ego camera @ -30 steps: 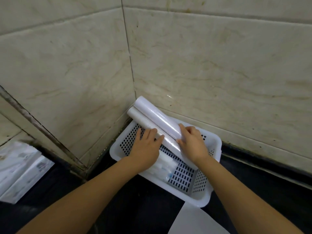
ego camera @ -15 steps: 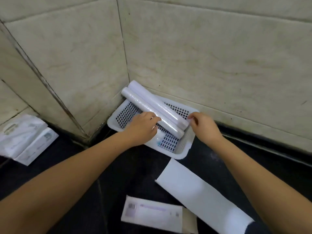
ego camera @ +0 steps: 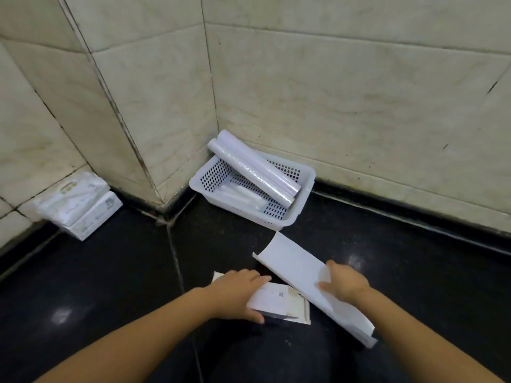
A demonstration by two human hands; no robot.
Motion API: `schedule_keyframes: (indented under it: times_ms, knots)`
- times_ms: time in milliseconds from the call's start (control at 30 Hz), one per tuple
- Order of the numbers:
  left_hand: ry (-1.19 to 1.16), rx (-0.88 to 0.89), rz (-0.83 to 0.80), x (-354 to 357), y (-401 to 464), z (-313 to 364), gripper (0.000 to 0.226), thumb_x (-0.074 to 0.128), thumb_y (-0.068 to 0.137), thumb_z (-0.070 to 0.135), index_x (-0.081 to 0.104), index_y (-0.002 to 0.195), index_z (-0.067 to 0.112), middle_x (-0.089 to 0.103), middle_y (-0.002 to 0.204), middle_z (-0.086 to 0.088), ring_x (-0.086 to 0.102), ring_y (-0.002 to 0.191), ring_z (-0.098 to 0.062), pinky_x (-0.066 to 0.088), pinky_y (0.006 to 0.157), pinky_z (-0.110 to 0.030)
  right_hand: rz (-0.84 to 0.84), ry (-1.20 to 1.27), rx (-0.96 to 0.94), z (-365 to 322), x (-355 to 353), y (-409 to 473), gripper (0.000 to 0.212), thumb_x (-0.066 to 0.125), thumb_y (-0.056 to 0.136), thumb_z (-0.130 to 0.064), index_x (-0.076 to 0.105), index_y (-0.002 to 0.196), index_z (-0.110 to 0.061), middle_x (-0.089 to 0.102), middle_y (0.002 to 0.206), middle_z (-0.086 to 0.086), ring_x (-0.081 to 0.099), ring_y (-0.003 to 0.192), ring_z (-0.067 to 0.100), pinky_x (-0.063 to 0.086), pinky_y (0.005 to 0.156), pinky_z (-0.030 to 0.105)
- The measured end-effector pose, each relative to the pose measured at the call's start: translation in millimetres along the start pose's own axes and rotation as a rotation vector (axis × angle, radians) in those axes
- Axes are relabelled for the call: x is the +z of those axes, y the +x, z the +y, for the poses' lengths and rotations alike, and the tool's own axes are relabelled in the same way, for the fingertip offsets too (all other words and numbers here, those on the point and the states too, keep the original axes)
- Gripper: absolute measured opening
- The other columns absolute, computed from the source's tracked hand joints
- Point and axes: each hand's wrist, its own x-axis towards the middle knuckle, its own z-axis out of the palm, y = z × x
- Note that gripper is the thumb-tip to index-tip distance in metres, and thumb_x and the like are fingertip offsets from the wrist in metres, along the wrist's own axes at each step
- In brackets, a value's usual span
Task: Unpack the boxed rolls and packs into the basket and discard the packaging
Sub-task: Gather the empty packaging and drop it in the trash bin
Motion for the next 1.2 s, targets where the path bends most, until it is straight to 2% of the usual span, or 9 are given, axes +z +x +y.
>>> schedule_keyframes:
  times_ms: [100,167,300,433,533,733,867,1000,1200]
  knots:
    - [0.106,-0.05,0.029,17,-8,2,0.079,0.06,0.08,0.047,0.022,0.142,0.018,0.042,0.137,-0.007,0.042,0.124,-0.027,0.033,0.105,-0.044,-0.071,0.099,0.013,-3,8,-10,0.034,0.06,0.084,-0.035,0.055,0.112,-0.016,0.062,0.117,0.005,0.06,0.101,0.02,0.046,0.078,0.028]
    - [0.068,-0.084,0.046,16,-19,2,0.067,0.058,0.079,0.051,0.033,0.132,0.019,0.047,0.129,-0.005,0.047,0.117,-0.027,0.038,0.097,-0.044,-0.131,0.2,0.018,-4,6,-20,0.033,0.061,0.085,-0.03,0.059,0.113,-0.014,0.061,0.115,0.004,0.059,0.099,0.019,0.046,0.08,0.027]
    - [-0.129,-0.148,0.09,-1,-45,-7,0.054,0.058,0.07,0.057,0.042,0.11,0.023,0.053,0.114,0.0,0.054,0.101,-0.021,0.048,0.084,-0.039,-0.163,0.489,0.086,7,-14,-57,0.016,0.053,0.082,-0.016,0.066,0.089,-0.012,0.062,0.084,0.007,0.061,0.077,0.025,0.045,0.065,0.031]
    - [-0.274,-0.124,0.221,-42,-47,0,0.044,0.064,0.072,0.05,0.044,0.1,0.023,0.057,0.103,0.001,0.057,0.088,-0.016,0.048,0.073,-0.033,0.05,0.834,0.164,41,-37,-113,0.04,0.038,0.076,0.0,0.073,0.091,-0.013,0.059,0.06,0.014,0.05,0.04,0.018,0.036,0.039,0.02]
    - [-0.392,-0.052,0.288,-72,-27,39,0.055,0.066,0.073,0.05,0.045,0.115,0.021,0.054,0.109,0.007,0.055,0.095,-0.011,0.045,0.074,-0.029,0.261,1.223,0.19,73,-45,-167,0.046,0.034,0.08,0.01,0.067,0.1,-0.016,0.067,0.074,0.02,0.063,0.044,0.019,0.039,0.034,0.017]
    - [-0.345,0.13,0.244,-78,25,188,0.06,0.065,0.075,0.052,0.043,0.117,0.016,0.055,0.103,0.003,0.055,0.083,-0.012,0.039,0.058,-0.022,0.66,1.433,0.35,160,-8,-296,0.041,0.036,0.085,0.002,0.068,0.09,-0.023,0.072,0.084,0.008,0.071,0.064,0.022,0.052,0.044,0.022]
    - [-0.312,0.322,0.133,-51,35,320,0.054,0.066,0.073,0.052,0.045,0.11,0.018,0.058,0.102,0.002,0.057,0.082,-0.01,0.042,0.059,-0.023,0.884,1.44,0.503,224,44,-407,0.043,0.034,0.086,0.0,0.067,0.101,-0.023,0.07,0.084,0.002,0.07,0.058,0.012,0.053,0.046,0.023]
    - [-0.284,0.509,-0.01,-3,19,467,0.051,0.067,0.075,0.049,0.044,0.109,0.018,0.058,0.101,0.002,0.059,0.086,-0.014,0.052,0.072,-0.033,1.089,1.405,0.734,272,111,-544,0.05,0.029,0.083,0.005,0.067,0.103,-0.021,0.064,0.096,0.01,0.063,0.063,0.017,0.053,0.042,0.021]
    - [-0.175,0.83,-0.19,98,-54,673,0.049,0.067,0.08,0.042,0.047,0.111,0.01,0.058,0.106,-0.005,0.058,0.088,-0.02,0.045,0.067,-0.032,1.309,1.33,1.097,305,221,-744,0.052,0.027,0.083,0.004,0.067,0.106,-0.021,0.061,0.11,0.009,0.06,0.07,0.012,0.056,0.057,0.027]
